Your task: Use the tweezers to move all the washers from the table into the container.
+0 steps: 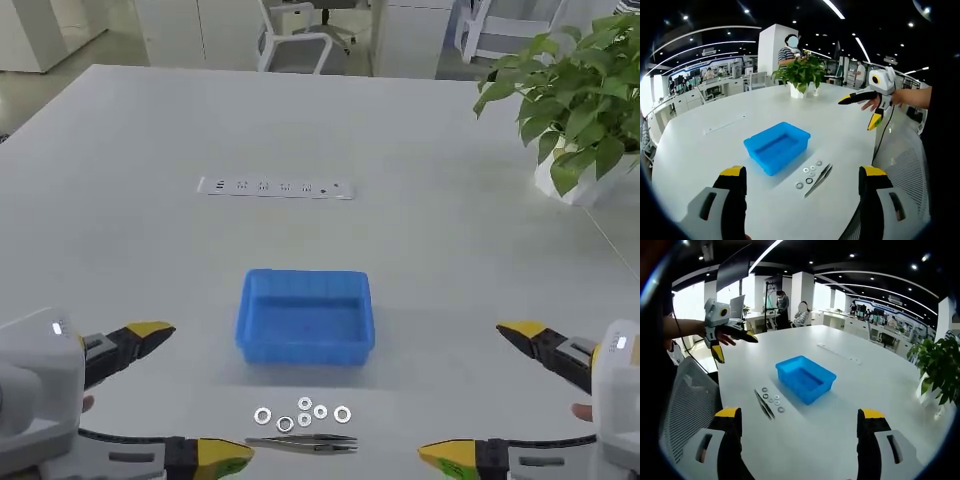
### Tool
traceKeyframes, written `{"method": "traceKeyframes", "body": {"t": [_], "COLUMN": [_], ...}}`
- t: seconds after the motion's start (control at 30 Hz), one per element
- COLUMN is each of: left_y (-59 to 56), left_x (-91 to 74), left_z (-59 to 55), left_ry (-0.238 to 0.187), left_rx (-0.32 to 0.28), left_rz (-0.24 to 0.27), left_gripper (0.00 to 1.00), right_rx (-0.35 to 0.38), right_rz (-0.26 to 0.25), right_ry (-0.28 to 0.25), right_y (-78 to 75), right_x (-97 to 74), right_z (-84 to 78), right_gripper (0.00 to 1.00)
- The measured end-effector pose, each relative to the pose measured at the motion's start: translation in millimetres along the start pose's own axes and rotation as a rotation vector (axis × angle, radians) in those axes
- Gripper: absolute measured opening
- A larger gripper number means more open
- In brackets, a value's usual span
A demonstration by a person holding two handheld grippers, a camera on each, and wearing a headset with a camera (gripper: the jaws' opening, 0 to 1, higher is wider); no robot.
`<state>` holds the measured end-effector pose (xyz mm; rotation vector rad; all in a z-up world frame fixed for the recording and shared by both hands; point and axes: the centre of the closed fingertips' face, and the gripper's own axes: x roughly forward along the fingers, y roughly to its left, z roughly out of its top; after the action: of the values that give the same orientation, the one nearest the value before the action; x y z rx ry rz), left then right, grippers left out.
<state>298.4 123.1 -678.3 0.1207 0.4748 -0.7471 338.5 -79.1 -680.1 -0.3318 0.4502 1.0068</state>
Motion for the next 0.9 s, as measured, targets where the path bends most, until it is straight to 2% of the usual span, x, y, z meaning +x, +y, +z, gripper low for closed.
{"method": "traceKeyframes", "body": {"t": [0.23, 0.43, 0.9], "left_y": [-0.7, -0.8, -3.3], "left_x": [1.1, 4.4, 12.9], "left_z": [-2.4, -7.5, -13.8], "left_ry": [0.01, 0.036, 0.077], "left_rx": [0.002, 0.024, 0.065], "left_rz": [-0.01, -0.023, -0.079], "left_gripper": [0.99, 0.97, 0.86], "right_rx": [-0.016, -0.043, -0.112], "right_rz": [0.014, 0.037, 0.119], "right_ry": [0.008, 0.023, 0.059], "right_y": [1.3, 2.4, 11.1], "right_x": [1.0, 2.7, 14.5], "right_z": [0.0, -0.4, 0.8], "right_gripper": [0.96, 0.92, 0.81]}}
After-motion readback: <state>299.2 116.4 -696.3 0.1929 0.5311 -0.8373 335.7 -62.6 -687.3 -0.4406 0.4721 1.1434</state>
